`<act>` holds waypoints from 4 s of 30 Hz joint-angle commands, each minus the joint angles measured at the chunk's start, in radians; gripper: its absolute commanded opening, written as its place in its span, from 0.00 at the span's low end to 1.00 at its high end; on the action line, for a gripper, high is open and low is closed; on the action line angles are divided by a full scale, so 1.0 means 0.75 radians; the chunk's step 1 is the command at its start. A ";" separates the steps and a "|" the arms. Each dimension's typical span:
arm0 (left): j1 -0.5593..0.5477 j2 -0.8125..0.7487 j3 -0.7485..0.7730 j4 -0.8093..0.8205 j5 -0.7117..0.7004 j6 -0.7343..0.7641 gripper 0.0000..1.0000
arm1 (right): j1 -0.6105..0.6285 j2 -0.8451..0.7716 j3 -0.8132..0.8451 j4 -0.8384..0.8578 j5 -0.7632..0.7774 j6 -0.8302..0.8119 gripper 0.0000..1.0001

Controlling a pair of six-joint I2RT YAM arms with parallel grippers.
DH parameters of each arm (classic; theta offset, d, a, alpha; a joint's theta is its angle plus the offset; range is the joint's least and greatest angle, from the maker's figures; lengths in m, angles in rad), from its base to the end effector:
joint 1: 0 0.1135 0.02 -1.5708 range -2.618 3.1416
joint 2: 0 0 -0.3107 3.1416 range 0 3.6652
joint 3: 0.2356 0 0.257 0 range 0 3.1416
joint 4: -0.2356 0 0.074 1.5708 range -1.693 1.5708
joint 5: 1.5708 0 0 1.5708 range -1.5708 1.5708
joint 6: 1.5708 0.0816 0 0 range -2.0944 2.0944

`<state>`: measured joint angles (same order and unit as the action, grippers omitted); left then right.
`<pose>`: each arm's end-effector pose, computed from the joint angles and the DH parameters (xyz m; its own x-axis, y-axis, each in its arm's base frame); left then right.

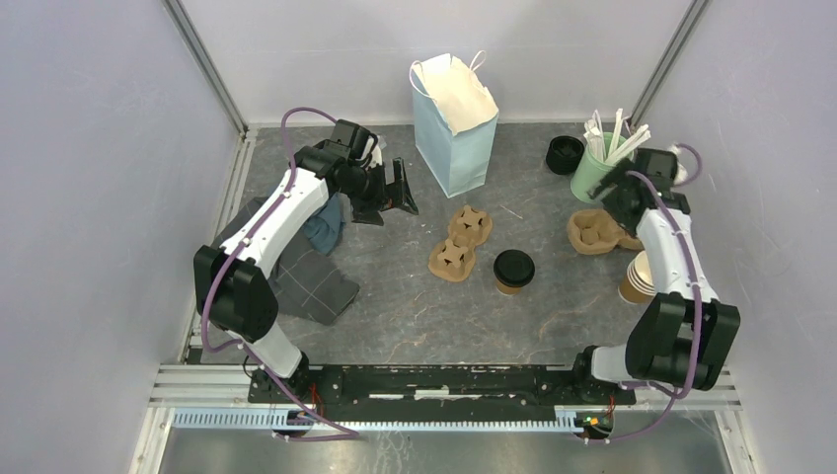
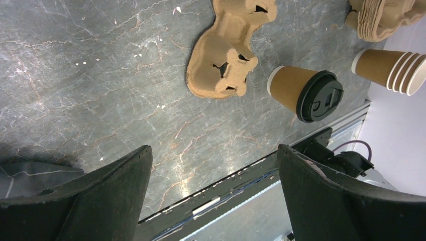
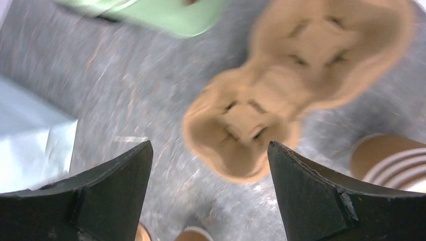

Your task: Pack the takeout coffee

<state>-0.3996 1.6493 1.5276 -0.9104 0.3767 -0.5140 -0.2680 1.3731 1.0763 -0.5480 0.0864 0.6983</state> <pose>0.3352 -0.1742 0.3238 -0.9519 -0.0943 -0.2915 0.0776 0.8462 -0.5272 0.3054 -0.0912 0.2863 -0.3472 0.7596 -0.5500 0.7080 0.5969 0.3774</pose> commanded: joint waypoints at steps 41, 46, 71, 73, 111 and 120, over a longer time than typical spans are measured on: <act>0.005 -0.220 -0.103 0.017 -0.026 0.063 0.99 | 1.163 0.756 0.472 0.004 0.457 0.299 0.92; 0.006 -0.227 -0.103 0.016 -0.026 0.066 0.99 | 1.167 0.788 0.489 -0.017 0.484 0.334 0.87; 0.009 -0.225 0.048 0.010 -0.003 -0.031 1.00 | 1.111 0.431 0.406 0.140 0.068 0.042 0.69; 0.012 -0.246 0.067 0.053 0.073 -0.074 1.00 | 1.084 0.337 0.323 0.254 -0.104 -0.018 0.68; 0.021 -0.441 -0.216 0.784 0.340 -0.752 0.52 | 0.985 -0.017 0.137 0.861 -0.918 0.134 0.68; 0.022 -0.375 -0.147 0.633 0.263 -0.665 0.42 | 0.985 0.008 0.160 0.857 -0.913 0.139 0.68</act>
<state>-0.3862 1.3491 1.3544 -0.3847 0.6033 -1.0721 0.4702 1.3781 1.1442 0.0544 -0.5694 0.8173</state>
